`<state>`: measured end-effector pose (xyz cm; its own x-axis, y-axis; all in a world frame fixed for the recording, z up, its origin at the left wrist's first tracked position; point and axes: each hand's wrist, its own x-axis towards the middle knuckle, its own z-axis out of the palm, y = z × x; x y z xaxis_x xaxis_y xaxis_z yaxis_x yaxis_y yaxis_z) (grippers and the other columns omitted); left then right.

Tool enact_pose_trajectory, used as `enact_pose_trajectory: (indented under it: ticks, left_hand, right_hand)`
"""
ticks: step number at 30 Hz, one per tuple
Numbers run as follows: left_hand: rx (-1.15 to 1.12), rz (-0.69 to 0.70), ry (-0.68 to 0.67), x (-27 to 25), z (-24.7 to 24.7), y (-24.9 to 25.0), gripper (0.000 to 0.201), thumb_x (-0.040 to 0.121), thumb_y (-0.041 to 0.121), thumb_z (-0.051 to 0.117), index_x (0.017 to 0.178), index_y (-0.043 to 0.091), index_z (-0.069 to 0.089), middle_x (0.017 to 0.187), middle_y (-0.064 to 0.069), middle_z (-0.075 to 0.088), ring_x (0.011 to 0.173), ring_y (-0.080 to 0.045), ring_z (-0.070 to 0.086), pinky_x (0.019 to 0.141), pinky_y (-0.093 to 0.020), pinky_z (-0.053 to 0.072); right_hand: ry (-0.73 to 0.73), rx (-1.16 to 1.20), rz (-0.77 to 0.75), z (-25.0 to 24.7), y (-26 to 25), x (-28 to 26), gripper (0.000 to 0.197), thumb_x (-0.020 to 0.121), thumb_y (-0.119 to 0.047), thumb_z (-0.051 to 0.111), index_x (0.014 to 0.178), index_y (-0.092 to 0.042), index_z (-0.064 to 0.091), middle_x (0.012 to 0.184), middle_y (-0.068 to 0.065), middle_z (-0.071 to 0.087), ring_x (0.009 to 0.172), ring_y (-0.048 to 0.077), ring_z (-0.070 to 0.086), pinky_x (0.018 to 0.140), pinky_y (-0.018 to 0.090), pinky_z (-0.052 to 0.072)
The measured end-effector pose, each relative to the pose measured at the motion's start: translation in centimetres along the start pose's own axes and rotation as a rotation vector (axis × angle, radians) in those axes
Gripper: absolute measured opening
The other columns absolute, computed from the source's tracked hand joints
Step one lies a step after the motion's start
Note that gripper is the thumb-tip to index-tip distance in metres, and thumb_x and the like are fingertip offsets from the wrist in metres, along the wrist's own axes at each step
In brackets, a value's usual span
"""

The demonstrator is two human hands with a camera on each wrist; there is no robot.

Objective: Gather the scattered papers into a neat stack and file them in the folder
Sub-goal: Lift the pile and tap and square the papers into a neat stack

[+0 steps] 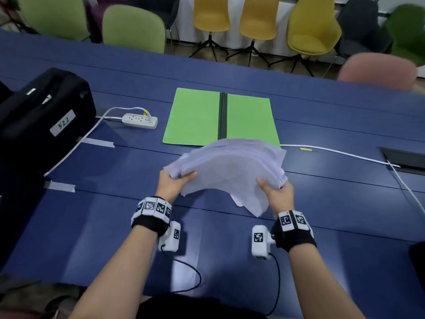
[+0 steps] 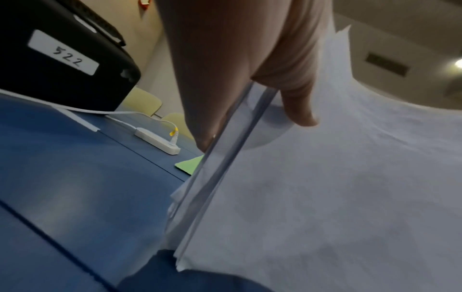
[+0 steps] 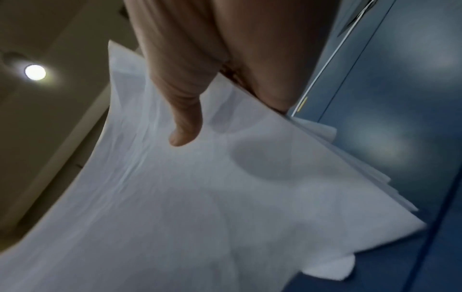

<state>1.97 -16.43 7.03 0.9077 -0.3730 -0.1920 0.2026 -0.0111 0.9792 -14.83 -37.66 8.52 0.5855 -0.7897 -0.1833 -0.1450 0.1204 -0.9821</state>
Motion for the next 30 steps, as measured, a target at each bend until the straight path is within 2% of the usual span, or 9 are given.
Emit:
enact_pose_trajectory:
  ticks: [2,4,7,9,13,18,22,26,30]
  left_hand:
    - [-0.041,-0.006,-0.023,0.8,-0.6,0.6,0.036,0.067,-0.008,0.079,0.091,0.017,0.069,0.082,0.010,0.074,0.073,-0.003,0.070,0.065,-0.023,0.057]
    - [-0.041,-0.034,-0.040,1.6,-1.2,1.0,0.036,0.067,-0.005,0.080,0.094,0.017,0.070,0.086,0.007,0.075,0.076,-0.006,0.071,0.068,-0.025,0.057]
    - [-0.009,-0.061,-0.071,2.5,-1.9,1.2,0.035,0.067,-0.001,0.081,0.096,0.016,0.070,0.086,0.007,0.076,0.079,-0.008,0.071,0.069,-0.023,0.056]
    - [0.023,-0.046,-0.091,2.7,-1.8,1.3,0.037,0.069,0.001,0.080,0.103,0.010,0.070,0.090,0.005,0.075,0.081,-0.007,0.071,0.072,-0.025,0.055]
    - [0.020,-0.011,-0.042,2.5,-0.8,1.6,0.023,0.079,0.000,0.072,0.098,0.012,0.068,0.085,0.011,0.074,0.075,-0.002,0.070,0.083,-0.033,0.053]
    - [0.011,0.013,-0.090,1.7,-1.3,2.4,0.030,0.076,-0.007,0.072,0.092,0.017,0.067,0.082,0.012,0.075,0.075,0.000,0.070,0.064,-0.019,0.056]
    - [0.121,-0.024,-0.153,1.1,-1.9,0.9,0.033,0.070,-0.010,0.075,0.093,0.013,0.070,0.078,0.015,0.074,0.075,0.003,0.068,0.071,-0.016,0.054]
    - [0.111,-0.045,-0.110,1.0,-1.2,0.3,0.031,0.077,-0.011,0.069,0.091,0.016,0.067,0.073,0.019,0.073,0.070,0.008,0.067,0.067,-0.013,0.053]
    - [0.099,-0.038,0.012,1.2,-0.7,0.5,0.023,0.082,-0.003,0.068,0.095,0.015,0.064,0.086,0.009,0.070,0.076,-0.001,0.068,0.076,-0.021,0.051]
  right_hand:
    - [-0.007,0.020,-0.010,-0.8,-0.7,0.8,0.031,0.080,0.003,0.069,0.102,-0.017,0.063,0.090,-0.005,0.067,0.068,-0.008,0.065,0.067,0.013,0.051]
    - [-0.044,0.018,0.035,-1.5,-0.8,1.6,0.038,0.080,0.005,0.068,0.113,-0.011,0.060,0.092,-0.002,0.066,0.071,-0.004,0.066,0.062,0.009,0.051]
    - [-0.119,-0.133,0.178,-1.8,0.4,2.0,0.039,0.078,0.006,0.070,0.112,-0.008,0.059,0.106,0.015,0.066,0.094,0.021,0.064,0.074,0.026,0.052]
    - [-0.059,-0.187,0.210,-1.6,1.1,1.8,0.032,0.079,0.005,0.069,0.109,-0.002,0.062,0.114,0.024,0.065,0.094,0.022,0.060,0.082,0.032,0.047]
    - [0.085,-0.203,0.031,0.0,0.0,1.8,0.026,0.077,0.001,0.073,0.103,0.004,0.067,0.102,0.020,0.069,0.087,0.019,0.061,0.081,0.035,0.051]
    - [0.082,-0.067,-0.176,-0.9,-2.1,1.8,0.041,0.071,0.007,0.076,0.109,-0.001,0.064,0.096,0.008,0.069,0.089,0.018,0.065,0.086,0.031,0.054]
    - [0.007,-0.129,-0.016,-1.9,0.6,1.6,0.046,0.073,0.012,0.071,0.115,-0.001,0.059,0.094,0.004,0.068,0.079,0.013,0.066,0.085,0.039,0.057]
    - [-0.009,-0.123,0.114,-2.4,2.7,1.5,0.045,0.076,0.014,0.068,0.118,0.002,0.059,0.104,0.013,0.064,0.063,-0.003,0.066,0.060,0.014,0.054]
    - [-0.146,-0.313,0.286,-3.4,4.8,1.5,0.046,0.078,0.002,0.072,0.121,0.003,0.057,0.113,0.012,0.063,0.093,0.019,0.059,0.086,0.031,0.046]
